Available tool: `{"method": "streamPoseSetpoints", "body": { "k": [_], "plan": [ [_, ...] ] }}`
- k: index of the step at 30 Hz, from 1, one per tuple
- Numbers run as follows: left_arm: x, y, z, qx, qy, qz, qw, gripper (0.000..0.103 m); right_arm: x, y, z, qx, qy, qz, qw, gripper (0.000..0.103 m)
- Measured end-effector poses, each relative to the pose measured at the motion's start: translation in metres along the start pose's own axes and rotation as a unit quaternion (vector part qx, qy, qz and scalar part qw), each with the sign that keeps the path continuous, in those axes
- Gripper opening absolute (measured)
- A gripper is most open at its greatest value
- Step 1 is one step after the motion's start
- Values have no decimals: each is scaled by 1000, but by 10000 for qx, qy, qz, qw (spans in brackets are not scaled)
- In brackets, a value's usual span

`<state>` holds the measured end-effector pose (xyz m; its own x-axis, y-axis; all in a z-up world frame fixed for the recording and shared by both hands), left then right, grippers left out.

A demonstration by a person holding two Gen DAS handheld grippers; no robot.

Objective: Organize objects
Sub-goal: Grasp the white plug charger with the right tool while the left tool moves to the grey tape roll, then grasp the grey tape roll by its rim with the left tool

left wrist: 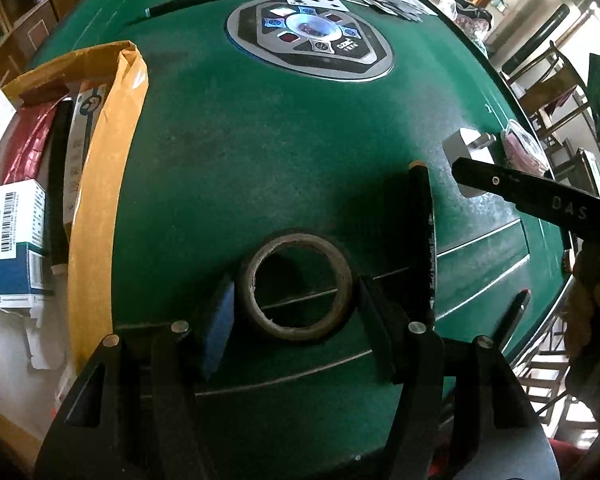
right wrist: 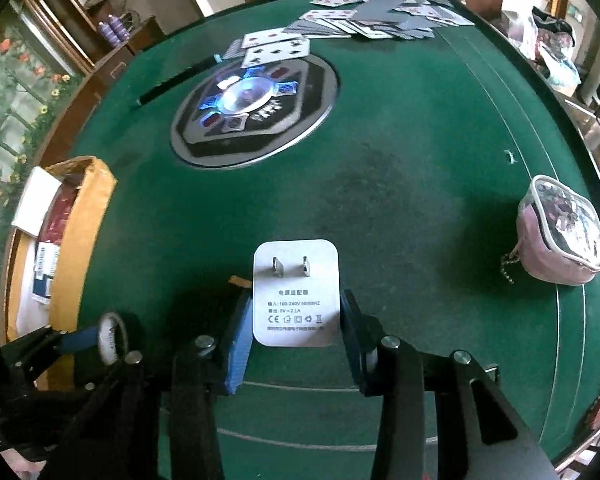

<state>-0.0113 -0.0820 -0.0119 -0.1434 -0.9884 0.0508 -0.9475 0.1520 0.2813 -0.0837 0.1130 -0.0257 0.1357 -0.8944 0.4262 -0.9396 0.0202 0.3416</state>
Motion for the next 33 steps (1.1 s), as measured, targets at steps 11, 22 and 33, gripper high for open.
{"method": "streamPoseSetpoints", "body": {
  "k": [11,22,33],
  "plan": [
    [10,2,-19,-175,276,-65,9994,60,23,1,-5,1,177,-195,9997,41],
    [22,-1,-35,-379,555,-49,9977,60,49,4,-2,11,348,-418,9985,41],
    [45,-3,-45,-473,729,-216,9960,60,76,6,0,53,539,-656,9964,41]
  ]
}}
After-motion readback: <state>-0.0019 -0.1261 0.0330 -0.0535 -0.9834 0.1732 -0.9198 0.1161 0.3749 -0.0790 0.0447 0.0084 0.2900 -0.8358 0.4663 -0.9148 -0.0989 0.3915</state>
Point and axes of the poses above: each gripper's, at about its wrist camera, not at the fingertips, and z roughly the way its jaws point, x to its left, y to its top, the point moved 4 cm from there along z, roughly the way its jaws point, and after that the axes turned 14 degrees about y, right-handed, at the moved point
